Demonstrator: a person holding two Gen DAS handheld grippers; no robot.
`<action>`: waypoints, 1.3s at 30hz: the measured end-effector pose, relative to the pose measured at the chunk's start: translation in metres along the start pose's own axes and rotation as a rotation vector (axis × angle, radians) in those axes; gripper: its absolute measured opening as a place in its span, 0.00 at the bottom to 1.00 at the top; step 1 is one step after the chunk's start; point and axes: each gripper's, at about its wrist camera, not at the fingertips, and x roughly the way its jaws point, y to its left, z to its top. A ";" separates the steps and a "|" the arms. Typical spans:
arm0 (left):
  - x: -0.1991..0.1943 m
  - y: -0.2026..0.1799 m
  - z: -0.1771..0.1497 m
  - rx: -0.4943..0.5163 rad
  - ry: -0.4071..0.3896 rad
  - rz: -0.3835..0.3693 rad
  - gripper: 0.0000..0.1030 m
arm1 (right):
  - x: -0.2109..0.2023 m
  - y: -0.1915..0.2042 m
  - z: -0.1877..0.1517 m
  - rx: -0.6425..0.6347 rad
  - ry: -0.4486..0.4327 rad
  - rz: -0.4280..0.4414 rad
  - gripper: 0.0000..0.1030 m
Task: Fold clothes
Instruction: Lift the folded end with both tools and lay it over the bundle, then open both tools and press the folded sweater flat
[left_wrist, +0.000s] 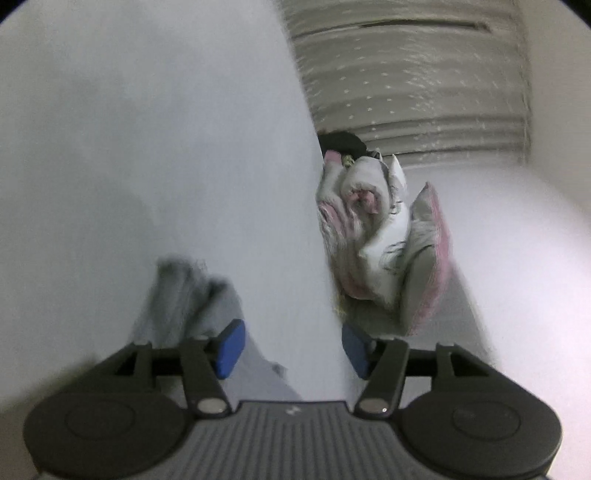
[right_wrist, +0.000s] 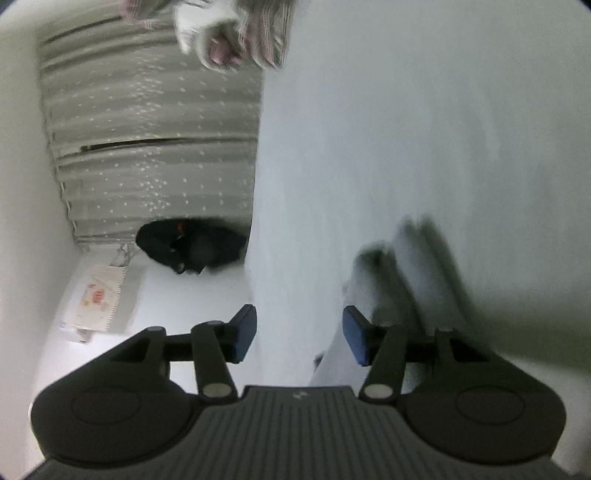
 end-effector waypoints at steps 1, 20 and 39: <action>0.000 -0.003 0.000 0.053 -0.017 0.029 0.58 | -0.002 0.003 -0.001 -0.053 -0.023 -0.017 0.54; 0.019 -0.023 -0.023 0.605 -0.156 0.254 0.08 | 0.025 0.033 -0.112 -0.987 -0.205 -0.340 0.12; 0.033 -0.070 -0.077 0.953 -0.234 0.405 0.79 | 0.058 0.065 -0.154 -1.237 -0.331 -0.537 0.62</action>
